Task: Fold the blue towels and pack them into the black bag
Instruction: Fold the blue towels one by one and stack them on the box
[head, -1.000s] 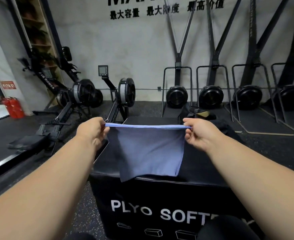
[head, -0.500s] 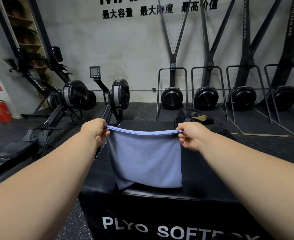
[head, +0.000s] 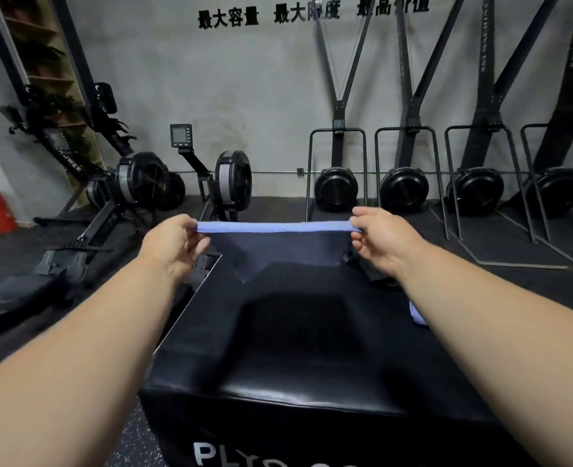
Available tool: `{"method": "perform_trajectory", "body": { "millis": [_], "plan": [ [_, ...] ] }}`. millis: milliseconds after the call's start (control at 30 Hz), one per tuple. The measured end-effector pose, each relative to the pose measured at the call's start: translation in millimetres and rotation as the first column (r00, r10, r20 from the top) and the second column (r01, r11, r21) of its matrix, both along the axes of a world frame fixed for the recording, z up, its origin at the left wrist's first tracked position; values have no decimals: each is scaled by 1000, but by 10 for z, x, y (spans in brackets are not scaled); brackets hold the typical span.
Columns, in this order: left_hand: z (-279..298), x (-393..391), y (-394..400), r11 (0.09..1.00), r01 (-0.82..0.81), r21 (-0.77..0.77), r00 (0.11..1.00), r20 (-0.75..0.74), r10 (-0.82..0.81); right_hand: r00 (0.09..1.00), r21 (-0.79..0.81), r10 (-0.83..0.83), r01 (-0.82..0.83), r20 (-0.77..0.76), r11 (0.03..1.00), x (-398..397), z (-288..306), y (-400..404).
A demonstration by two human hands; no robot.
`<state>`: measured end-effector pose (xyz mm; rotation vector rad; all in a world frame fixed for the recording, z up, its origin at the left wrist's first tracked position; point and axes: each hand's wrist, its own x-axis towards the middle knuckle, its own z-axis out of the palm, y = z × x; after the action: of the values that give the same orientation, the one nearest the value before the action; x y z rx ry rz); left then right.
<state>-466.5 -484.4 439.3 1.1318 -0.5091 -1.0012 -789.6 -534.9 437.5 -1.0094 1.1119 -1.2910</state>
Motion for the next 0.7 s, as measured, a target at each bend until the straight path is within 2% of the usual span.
{"method": "perform_trajectory", "body": {
  "millis": [67,200,300,433,567,700],
  "plan": [
    [-649,-11,253,989,-23,143,1000,6,22,998,131,30,-22,-61,991,-59,-618,258],
    [-1897,-221,872,925,32,378,999,-25,-24,992,388,67,-20,-109,921,-146,-1781,969],
    [-2353,-340,1294,889,30,457,988,119,-95,983,414,68,10,-172,910,-201,-2172,1388],
    [-2313,-525,1649,915,24,404,957,255,-138,960,320,78,12,-268,947,-198,-2121,1729],
    [-2036,-779,1760,945,30,326,900,402,-167,954,223,129,-68,-271,972,-30,-1911,1969],
    [-1922,-991,1831,944,183,276,878,387,-283,953,182,199,-159,-227,970,171,-1810,2107]
  ]
}}
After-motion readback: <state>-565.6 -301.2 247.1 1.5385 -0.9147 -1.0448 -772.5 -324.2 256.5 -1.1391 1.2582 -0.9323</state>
